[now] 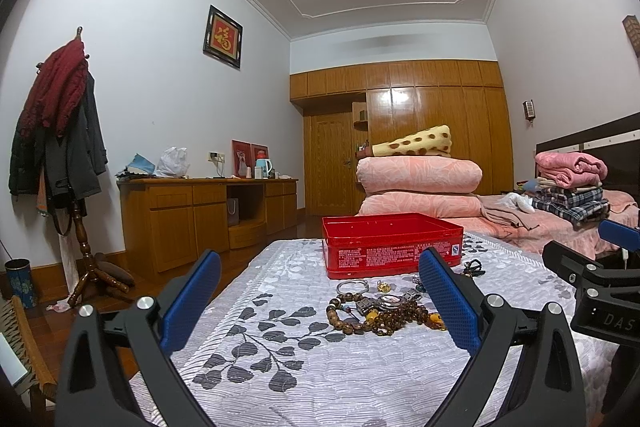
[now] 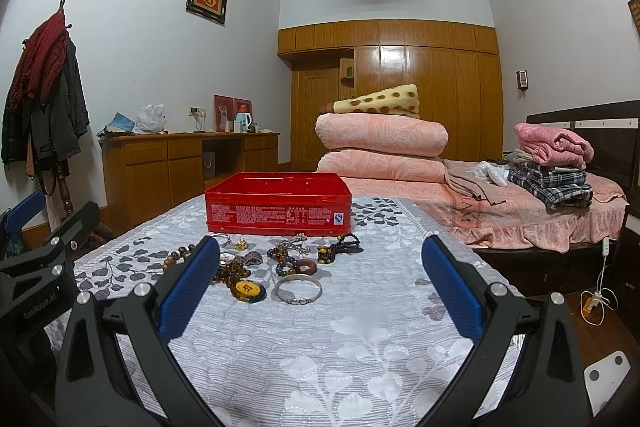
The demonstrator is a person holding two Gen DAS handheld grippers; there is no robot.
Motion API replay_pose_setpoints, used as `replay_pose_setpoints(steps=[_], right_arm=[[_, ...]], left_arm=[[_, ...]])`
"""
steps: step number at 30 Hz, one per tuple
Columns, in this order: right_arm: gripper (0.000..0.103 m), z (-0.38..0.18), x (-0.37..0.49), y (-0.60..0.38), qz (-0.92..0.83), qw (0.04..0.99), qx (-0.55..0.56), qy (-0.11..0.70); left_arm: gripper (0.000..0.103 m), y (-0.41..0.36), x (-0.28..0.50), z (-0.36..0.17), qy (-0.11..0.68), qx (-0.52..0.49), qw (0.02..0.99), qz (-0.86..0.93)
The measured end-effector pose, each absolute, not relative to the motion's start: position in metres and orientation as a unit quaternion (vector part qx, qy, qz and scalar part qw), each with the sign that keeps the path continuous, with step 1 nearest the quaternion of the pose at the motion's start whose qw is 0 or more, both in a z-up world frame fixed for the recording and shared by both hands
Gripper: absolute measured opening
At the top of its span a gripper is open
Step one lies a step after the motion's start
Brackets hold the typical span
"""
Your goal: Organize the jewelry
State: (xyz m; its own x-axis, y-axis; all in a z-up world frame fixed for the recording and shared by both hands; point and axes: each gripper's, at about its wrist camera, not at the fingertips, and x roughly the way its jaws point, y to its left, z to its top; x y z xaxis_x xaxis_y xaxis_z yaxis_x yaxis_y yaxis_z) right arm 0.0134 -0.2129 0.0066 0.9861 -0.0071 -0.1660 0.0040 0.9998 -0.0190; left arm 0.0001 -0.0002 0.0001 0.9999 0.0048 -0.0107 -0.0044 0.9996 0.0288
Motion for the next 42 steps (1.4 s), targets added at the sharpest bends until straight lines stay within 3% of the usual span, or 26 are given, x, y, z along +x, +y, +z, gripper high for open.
replay_pose_setpoints(steps=[42], right_arm=[[0.098, 0.0029, 0.0153, -0.2144, -0.002, 0.996, -0.01, 0.092]], left_arm=[[0.097, 0.005, 0.0006, 0.0, 0.01, 0.015, 1.0, 0.002]])
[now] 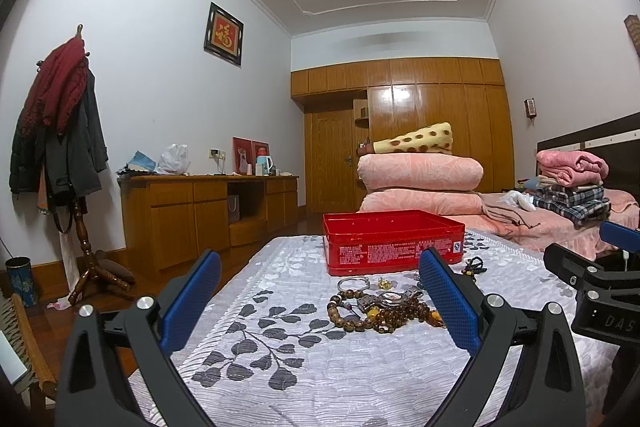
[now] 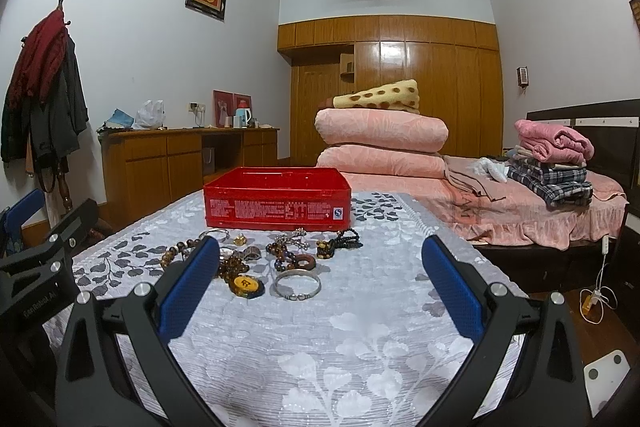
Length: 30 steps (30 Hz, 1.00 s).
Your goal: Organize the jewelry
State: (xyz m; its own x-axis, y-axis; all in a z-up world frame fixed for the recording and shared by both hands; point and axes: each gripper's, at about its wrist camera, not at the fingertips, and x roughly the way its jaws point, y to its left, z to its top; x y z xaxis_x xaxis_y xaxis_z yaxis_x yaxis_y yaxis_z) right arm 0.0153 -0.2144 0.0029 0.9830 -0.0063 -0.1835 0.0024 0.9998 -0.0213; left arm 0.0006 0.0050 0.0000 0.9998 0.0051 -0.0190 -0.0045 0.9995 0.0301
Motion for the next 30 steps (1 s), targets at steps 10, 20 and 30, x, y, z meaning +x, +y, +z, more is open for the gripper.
replay_pose_setpoints(steps=[10, 20, 30], right_arm=[[0.098, 0.002, 0.02, -0.207, 0.0, 0.995, -0.015, 0.103], [0.098, -0.008, 0.059, -0.207, 0.004, 0.979, -0.027, 0.204], [0.098, -0.02, 0.101, -0.211, 0.031, 0.951, -0.02, 0.306]], left_arm=[[0.097, 0.004, 0.01, -0.006, 0.029, 0.012, 1.0, 0.004], [0.097, 0.011, 0.053, -0.011, 0.172, 0.009, 0.985, -0.006], [0.093, 0.013, 0.084, -0.014, 0.254, -0.01, 0.966, -0.05]])
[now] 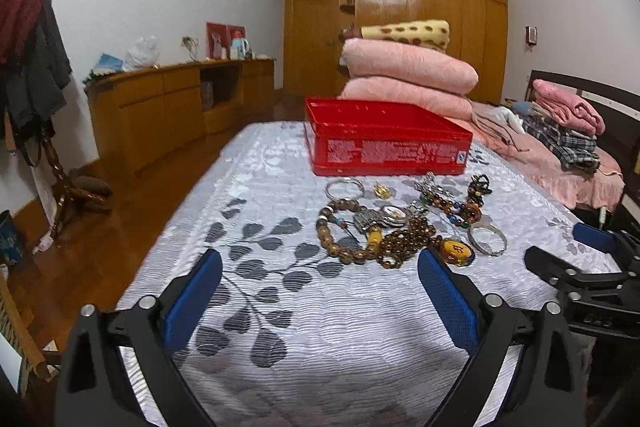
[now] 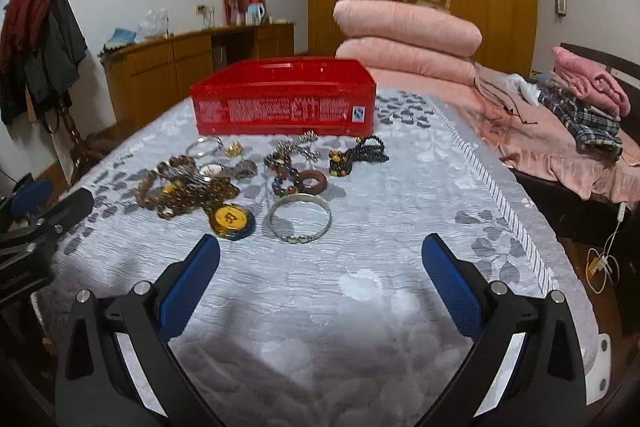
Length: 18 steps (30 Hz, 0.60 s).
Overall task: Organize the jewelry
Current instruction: 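Move right gripper toward silver bangle while left gripper approaches brown bead strand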
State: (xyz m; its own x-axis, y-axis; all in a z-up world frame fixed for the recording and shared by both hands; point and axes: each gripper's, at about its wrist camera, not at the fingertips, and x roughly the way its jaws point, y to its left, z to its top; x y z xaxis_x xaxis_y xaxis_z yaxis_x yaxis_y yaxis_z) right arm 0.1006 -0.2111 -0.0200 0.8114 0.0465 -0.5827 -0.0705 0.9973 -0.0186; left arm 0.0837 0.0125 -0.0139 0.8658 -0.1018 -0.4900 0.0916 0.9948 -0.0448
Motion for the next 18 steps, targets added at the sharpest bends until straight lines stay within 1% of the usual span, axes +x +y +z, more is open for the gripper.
replay_pose_setpoints(steps=[2, 4, 5, 7, 8, 9, 10, 13, 18], right_arm=[[0.098, -0.021, 0.107, -0.211, 0.038, 0.947, -0.021, 0.318], [0.097, -0.022, 0.113, -0.211, 0.046, 0.942, -0.023, 0.332], [0.095, -0.023, 0.117, -0.211, 0.05, 0.939, -0.025, 0.34], [0.088, -0.025, 0.123, -0.211, 0.053, 0.933, -0.027, 0.354], [0.081, -0.027, 0.128, -0.213, 0.057, 0.928, -0.025, 0.366], [0.078, -0.029, 0.132, -0.214, 0.062, 0.924, -0.021, 0.376], [0.078, -0.031, 0.135, -0.217, 0.067, 0.92, -0.015, 0.386], [0.077, -0.034, 0.145, -0.219, 0.073, 0.912, -0.011, 0.403], [0.071, -0.037, 0.157, -0.218, 0.083, 0.902, -0.017, 0.424]], left_arm=[[0.09, 0.012, 0.091, -0.014, 0.271, -0.02, 0.96, -0.065], [0.084, 0.01, 0.098, -0.016, 0.289, -0.024, 0.954, -0.072], [0.082, 0.008, 0.102, -0.017, 0.296, -0.024, 0.952, -0.075], [0.074, 0.005, 0.105, -0.018, 0.309, -0.026, 0.947, -0.083], [0.072, 0.002, 0.109, -0.019, 0.319, -0.029, 0.943, -0.093], [0.069, 0.0, 0.111, -0.02, 0.327, -0.031, 0.939, -0.101], [0.066, -0.002, 0.113, -0.021, 0.332, -0.032, 0.937, -0.106], [0.065, -0.007, 0.119, -0.023, 0.348, -0.041, 0.929, -0.118], [0.061, -0.019, 0.134, -0.029, 0.37, -0.04, 0.919, -0.131]])
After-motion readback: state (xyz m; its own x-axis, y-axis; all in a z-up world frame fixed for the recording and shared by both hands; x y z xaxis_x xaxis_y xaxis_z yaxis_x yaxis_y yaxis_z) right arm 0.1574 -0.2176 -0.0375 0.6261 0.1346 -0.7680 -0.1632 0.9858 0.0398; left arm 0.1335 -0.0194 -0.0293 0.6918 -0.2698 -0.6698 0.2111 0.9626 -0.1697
